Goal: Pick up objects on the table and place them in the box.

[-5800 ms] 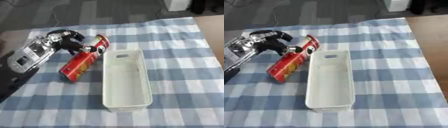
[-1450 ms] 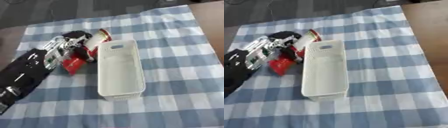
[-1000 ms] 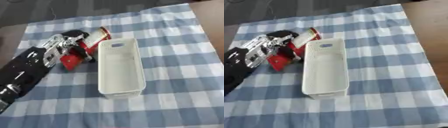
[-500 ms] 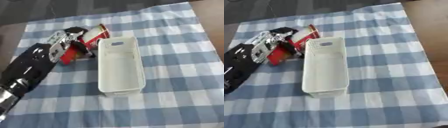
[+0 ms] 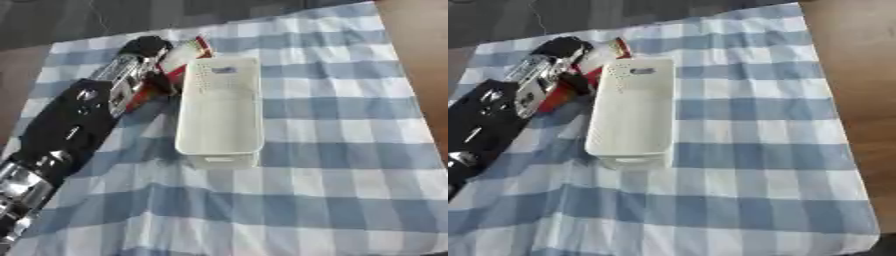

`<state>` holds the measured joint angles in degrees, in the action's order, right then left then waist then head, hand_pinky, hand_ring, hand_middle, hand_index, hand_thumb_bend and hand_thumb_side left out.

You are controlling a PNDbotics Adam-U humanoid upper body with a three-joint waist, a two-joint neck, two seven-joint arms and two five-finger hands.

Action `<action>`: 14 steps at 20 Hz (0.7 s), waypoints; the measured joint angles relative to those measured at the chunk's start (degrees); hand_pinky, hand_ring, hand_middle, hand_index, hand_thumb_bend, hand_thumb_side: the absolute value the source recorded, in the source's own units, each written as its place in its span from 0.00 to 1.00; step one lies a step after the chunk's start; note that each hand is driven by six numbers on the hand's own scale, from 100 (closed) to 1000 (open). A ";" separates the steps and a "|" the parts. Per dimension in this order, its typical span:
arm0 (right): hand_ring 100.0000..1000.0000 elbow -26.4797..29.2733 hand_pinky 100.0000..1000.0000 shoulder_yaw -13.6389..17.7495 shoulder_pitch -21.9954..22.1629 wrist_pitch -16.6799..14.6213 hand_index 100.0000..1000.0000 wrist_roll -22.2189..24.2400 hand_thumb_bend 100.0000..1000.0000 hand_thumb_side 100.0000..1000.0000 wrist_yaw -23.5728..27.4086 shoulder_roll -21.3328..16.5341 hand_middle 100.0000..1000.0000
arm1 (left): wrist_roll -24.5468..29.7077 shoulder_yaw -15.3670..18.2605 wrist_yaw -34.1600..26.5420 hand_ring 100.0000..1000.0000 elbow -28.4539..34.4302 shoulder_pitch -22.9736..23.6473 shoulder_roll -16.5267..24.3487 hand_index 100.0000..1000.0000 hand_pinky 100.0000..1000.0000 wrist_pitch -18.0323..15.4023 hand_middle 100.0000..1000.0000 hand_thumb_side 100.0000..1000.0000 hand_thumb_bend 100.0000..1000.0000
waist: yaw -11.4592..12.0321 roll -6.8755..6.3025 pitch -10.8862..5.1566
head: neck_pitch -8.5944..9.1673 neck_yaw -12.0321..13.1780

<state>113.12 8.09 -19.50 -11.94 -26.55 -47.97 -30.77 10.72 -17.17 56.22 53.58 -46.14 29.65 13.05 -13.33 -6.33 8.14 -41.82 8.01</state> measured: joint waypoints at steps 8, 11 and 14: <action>0.71 -0.20 0.53 0.00 0.00 0.10 0.81 0.12 0.00 0.61 0.01 0.00 0.80 | 3.58 0.67 1.89 0.16 0.37 0.01 1.97 0.29 0.00 -3.69 0.18 0.00 0.11 | 0.02 -0.01 -0.04 | 0.00 -0.37; 0.71 -0.40 0.53 0.00 0.00 0.11 0.81 0.14 0.00 0.61 0.02 -0.03 0.80 | 6.29 -0.02 -0.56 0.16 4.87 0.67 6.17 0.29 0.00 -4.44 0.17 0.00 0.10 | 0.05 -0.12 -0.04 | 0.00 -0.99; 0.71 -0.74 0.53 0.00 0.00 0.12 0.81 0.15 0.00 0.61 0.02 -0.09 0.80 | 9.38 -0.78 -6.46 0.16 12.86 1.32 12.05 0.30 0.00 -3.55 0.19 0.00 0.11 | 0.52 -0.39 -0.19 | 0.02 -1.54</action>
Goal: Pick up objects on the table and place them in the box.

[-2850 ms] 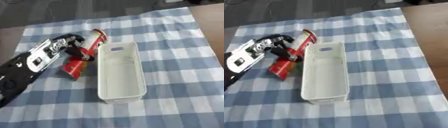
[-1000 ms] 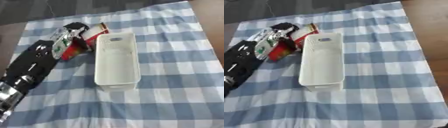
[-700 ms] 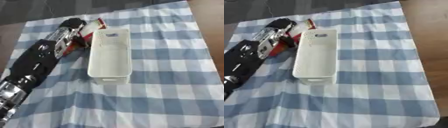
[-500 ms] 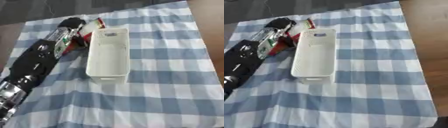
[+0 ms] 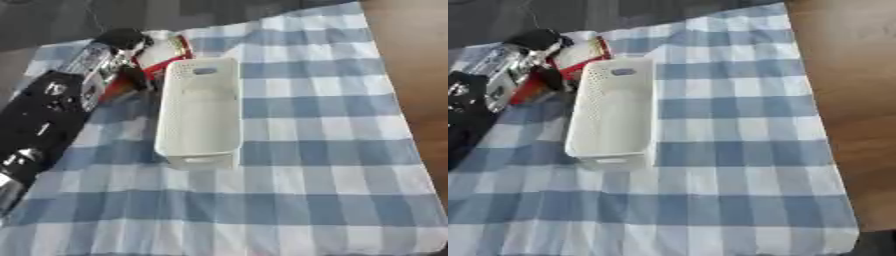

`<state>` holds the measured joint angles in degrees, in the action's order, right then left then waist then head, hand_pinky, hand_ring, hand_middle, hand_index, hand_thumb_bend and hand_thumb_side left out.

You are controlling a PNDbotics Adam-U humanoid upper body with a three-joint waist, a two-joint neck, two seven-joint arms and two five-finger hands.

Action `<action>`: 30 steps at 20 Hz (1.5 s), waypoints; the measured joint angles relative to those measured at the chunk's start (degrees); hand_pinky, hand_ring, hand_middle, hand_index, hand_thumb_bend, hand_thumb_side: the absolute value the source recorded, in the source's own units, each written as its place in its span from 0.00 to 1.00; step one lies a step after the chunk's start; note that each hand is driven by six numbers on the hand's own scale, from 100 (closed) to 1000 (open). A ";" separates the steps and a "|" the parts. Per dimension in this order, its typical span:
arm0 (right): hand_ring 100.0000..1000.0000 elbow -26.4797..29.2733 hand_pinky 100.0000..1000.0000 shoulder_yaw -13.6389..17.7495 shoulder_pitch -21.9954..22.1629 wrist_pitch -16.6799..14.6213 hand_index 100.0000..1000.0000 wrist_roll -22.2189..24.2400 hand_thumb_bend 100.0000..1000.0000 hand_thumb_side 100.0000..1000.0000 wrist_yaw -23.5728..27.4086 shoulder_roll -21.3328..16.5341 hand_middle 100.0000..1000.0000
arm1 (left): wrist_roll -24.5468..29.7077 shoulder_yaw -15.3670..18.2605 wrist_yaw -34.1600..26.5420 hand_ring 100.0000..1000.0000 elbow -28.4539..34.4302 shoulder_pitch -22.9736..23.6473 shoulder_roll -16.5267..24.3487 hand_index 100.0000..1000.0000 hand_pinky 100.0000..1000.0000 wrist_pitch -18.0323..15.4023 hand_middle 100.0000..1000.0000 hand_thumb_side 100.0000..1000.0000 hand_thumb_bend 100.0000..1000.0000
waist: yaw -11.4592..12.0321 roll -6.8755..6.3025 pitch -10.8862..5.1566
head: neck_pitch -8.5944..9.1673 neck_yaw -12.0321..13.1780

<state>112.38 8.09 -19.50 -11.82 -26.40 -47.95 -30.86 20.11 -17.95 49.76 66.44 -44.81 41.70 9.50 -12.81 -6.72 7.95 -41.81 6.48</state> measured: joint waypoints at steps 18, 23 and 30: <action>0.71 -1.08 0.53 -0.31 0.07 -0.06 0.81 0.43 0.00 0.61 0.46 -0.42 0.80 | 4.96 0.57 -6.88 0.18 12.60 -1.09 9.15 0.32 0.00 4.44 0.21 0.00 0.14 | 0.86 -0.17 -1.61 | 1.06 -0.98; 0.71 -1.25 0.53 -0.31 0.07 -0.04 0.81 0.43 0.00 0.61 0.45 -0.42 0.80 | 6.49 -1.61 -8.60 0.19 20.22 -0.36 10.51 0.32 0.00 4.59 0.21 0.00 0.14 | 0.45 -0.14 -1.62 | 1.07 -1.00; 0.71 -1.37 0.53 -0.31 0.09 0.01 0.81 0.41 0.00 0.61 0.45 -0.36 0.80 | 9.18 -4.08 -10.46 0.18 24.93 -3.46 8.80 0.32 0.00 6.70 0.20 0.00 0.11 | 0.28 0.37 -2.37 | 0.69 -1.45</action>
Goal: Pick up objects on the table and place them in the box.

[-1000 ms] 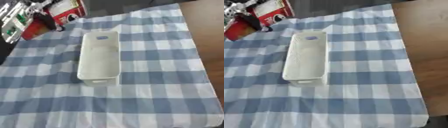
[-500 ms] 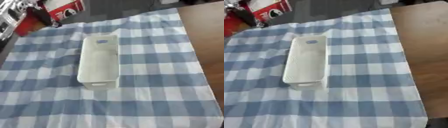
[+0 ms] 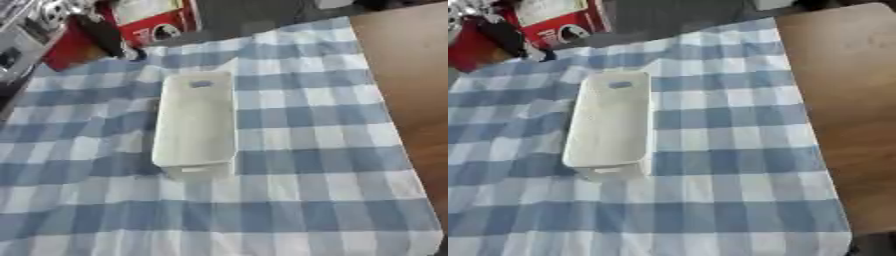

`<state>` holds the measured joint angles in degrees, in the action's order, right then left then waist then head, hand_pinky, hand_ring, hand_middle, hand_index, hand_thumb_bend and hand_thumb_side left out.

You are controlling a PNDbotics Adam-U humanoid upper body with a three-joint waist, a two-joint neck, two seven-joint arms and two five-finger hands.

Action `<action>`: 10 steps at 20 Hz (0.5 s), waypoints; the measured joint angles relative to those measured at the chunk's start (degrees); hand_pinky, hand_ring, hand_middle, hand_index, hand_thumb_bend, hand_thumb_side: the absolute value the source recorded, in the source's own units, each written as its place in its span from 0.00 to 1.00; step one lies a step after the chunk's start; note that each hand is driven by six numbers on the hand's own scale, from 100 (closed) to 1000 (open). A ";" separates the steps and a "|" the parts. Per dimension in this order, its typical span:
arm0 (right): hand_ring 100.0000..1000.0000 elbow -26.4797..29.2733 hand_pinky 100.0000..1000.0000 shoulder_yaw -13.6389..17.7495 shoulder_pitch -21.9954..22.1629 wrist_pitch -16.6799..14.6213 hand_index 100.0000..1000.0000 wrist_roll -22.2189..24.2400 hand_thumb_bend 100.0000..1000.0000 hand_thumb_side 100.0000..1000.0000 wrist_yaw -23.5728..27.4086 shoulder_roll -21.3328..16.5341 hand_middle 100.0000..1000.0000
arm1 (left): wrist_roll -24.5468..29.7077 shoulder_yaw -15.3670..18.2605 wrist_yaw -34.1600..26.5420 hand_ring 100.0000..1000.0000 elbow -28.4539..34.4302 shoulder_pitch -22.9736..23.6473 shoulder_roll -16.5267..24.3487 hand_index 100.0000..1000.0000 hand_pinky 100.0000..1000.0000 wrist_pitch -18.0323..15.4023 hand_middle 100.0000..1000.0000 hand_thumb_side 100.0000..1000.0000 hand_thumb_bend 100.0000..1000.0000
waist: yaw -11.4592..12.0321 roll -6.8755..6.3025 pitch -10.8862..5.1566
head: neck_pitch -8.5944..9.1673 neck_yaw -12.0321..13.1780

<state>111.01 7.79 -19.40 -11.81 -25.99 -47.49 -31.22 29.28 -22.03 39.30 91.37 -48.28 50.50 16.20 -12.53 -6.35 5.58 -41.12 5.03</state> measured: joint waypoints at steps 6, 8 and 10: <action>0.71 -0.04 0.53 -0.02 0.20 0.00 0.81 0.04 0.00 0.62 0.07 0.51 0.80 | 1.21 -1.72 0.55 0.18 -2.62 -3.91 -5.78 0.32 0.00 0.12 0.20 0.00 0.10 | -0.23 0.46 -0.72 | -0.97 -0.02; 0.71 -0.06 0.53 -0.04 0.19 -0.03 0.81 0.08 0.00 0.61 0.11 0.65 0.80 | 1.46 -2.19 1.29 0.18 -4.19 -5.18 -8.07 0.32 0.00 -0.07 0.20 0.00 0.09 | -0.68 0.49 -0.93 | -1.24 -0.02; 0.71 -0.12 0.53 -0.08 0.17 -0.06 0.81 0.11 0.00 0.62 0.17 1.04 0.80 | 1.47 -2.22 1.93 0.17 -5.81 -6.05 -10.34 0.31 0.00 -0.10 0.19 0.00 0.07 | -0.92 0.49 -1.03 | -1.65 -0.01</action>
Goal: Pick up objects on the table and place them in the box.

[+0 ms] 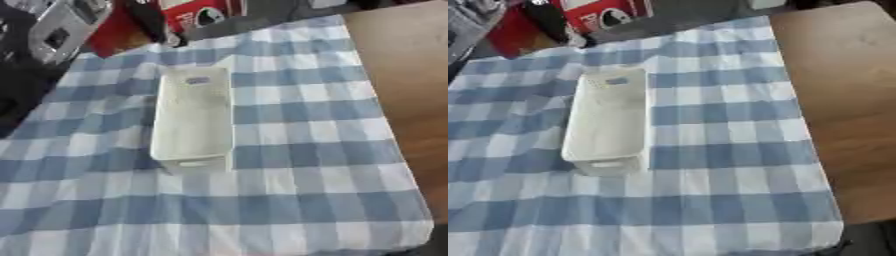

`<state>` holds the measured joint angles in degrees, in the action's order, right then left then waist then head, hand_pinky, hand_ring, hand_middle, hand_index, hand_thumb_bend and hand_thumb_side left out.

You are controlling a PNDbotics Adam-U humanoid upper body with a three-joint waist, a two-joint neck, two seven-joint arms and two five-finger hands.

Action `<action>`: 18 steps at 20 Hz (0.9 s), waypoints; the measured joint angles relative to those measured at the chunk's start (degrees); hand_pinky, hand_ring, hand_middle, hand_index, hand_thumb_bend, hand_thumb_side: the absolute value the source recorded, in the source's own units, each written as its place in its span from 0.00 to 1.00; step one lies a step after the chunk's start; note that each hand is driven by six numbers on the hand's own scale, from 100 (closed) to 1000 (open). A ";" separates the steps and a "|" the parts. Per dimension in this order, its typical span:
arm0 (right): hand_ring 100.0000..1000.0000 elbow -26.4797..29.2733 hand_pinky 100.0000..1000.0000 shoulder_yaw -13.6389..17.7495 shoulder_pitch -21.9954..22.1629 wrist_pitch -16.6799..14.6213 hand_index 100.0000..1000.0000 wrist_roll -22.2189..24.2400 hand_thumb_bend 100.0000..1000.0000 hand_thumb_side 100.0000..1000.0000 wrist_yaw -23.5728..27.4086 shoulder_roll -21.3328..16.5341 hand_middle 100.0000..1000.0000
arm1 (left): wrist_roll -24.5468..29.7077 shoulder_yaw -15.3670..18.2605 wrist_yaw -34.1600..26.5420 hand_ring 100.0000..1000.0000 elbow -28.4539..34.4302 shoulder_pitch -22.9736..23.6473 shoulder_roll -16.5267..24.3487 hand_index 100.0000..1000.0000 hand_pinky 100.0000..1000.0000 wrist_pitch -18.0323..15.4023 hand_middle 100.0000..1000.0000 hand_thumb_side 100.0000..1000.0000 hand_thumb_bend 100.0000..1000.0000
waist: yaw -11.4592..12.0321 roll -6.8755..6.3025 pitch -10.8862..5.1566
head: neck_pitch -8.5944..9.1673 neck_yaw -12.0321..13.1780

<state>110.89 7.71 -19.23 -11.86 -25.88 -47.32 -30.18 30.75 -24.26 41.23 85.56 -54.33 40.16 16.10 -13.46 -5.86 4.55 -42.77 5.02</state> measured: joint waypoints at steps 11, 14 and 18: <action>0.70 -0.24 0.53 -0.30 -0.22 -0.06 0.81 0.34 0.00 0.61 0.84 1.02 0.80 | -8.69 5.22 -4.98 0.13 -3.38 1.49 -10.37 0.27 0.00 5.80 0.15 0.00 0.00 | -1.22 0.27 0.11 | -0.97 0.04; 0.70 -0.25 0.53 -0.28 -0.22 -0.01 0.81 0.39 0.00 0.61 0.91 1.32 0.80 | -11.96 6.54 -7.35 0.12 -3.34 2.84 -11.52 0.27 0.00 7.44 0.15 0.00 0.00 | -0.89 0.40 0.21 | -1.06 0.04; 0.70 -0.27 0.53 -0.22 -0.21 0.04 0.81 0.38 0.00 0.61 0.91 1.47 0.80 | -18.07 7.61 -10.94 0.12 -1.95 4.93 -11.51 0.28 0.00 9.99 0.15 0.00 0.00 | -0.47 0.62 0.44 | -1.07 -0.01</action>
<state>110.63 7.49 -19.44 -11.83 -25.49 -46.41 -28.71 12.68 -16.65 30.29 83.61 -49.39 28.65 26.09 -13.93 -5.24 4.99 -43.83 5.01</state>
